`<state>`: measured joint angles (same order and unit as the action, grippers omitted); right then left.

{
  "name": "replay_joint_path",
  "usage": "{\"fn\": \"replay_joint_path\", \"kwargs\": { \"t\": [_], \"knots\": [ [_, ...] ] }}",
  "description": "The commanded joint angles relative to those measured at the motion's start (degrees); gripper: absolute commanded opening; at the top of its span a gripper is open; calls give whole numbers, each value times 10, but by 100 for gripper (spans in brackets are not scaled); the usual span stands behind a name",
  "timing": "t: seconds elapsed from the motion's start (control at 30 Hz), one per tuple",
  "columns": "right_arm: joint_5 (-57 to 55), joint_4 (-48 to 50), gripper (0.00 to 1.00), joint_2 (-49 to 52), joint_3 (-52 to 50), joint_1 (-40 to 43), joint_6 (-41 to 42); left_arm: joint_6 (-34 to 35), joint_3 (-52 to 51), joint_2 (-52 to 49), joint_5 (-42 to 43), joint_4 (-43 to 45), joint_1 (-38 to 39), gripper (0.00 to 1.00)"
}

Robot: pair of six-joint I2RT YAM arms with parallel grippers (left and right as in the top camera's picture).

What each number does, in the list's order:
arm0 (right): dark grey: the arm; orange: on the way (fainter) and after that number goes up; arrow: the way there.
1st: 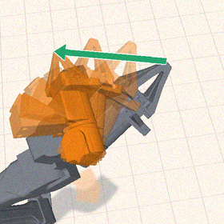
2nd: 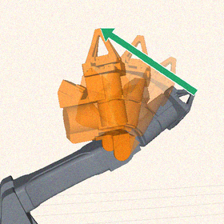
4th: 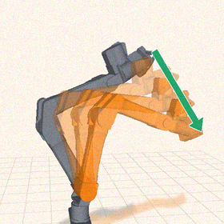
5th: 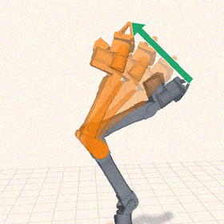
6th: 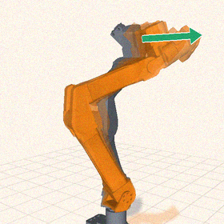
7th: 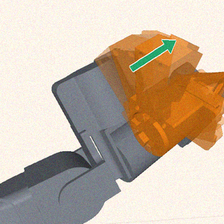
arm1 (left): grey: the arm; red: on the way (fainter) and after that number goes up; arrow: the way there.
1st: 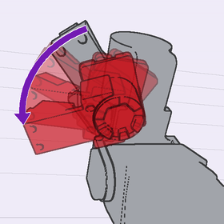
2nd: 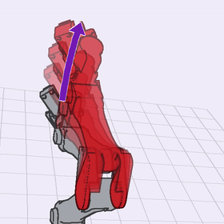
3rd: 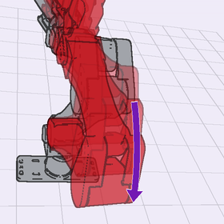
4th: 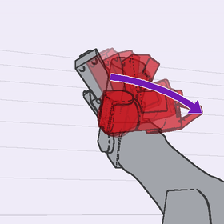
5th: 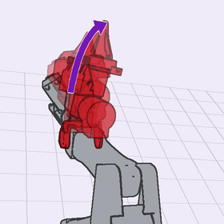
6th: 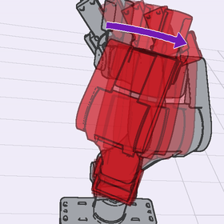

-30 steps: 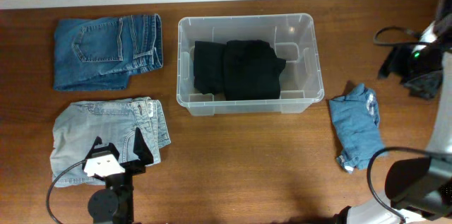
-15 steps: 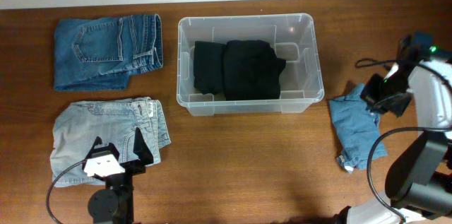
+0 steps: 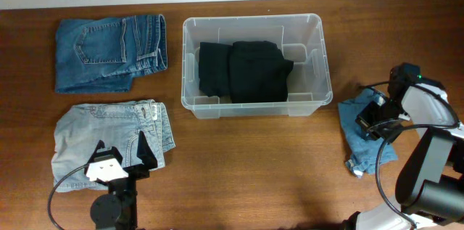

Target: Pack container

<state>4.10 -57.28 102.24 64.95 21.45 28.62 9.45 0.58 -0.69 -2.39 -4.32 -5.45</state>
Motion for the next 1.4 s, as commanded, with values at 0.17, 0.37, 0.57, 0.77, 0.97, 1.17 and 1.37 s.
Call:
{"fn": "replay_joint_path", "kwargs": {
  "t": [0.17,0.37,0.57,0.77,0.97,1.17,1.37],
  "knots": [
    [-44,70,4,6,-22,0,19,-5,-1,3,-4,-2,-3,99],
    [-44,148,9,8,-22,0,19,-5,-1,3,-4,-2,-3,99],
    [-44,194,11,21,-22,0,22,-5,-1,3,-4,-2,-3,99],
    [-46,267,8,40,-22,21,51,-5,-1,3,-4,-2,-3,99],
    [-42,326,12,40,-15,80,83,-5,-1,3,-4,-2,-3,100],
    [-31,286,14,40,46,143,74,-5,-1,3,-4,-2,-3,99],
    [90,186,15,38,163,176,-28,-5,-1,3,-4,-2,-3,99]
  ]
}}
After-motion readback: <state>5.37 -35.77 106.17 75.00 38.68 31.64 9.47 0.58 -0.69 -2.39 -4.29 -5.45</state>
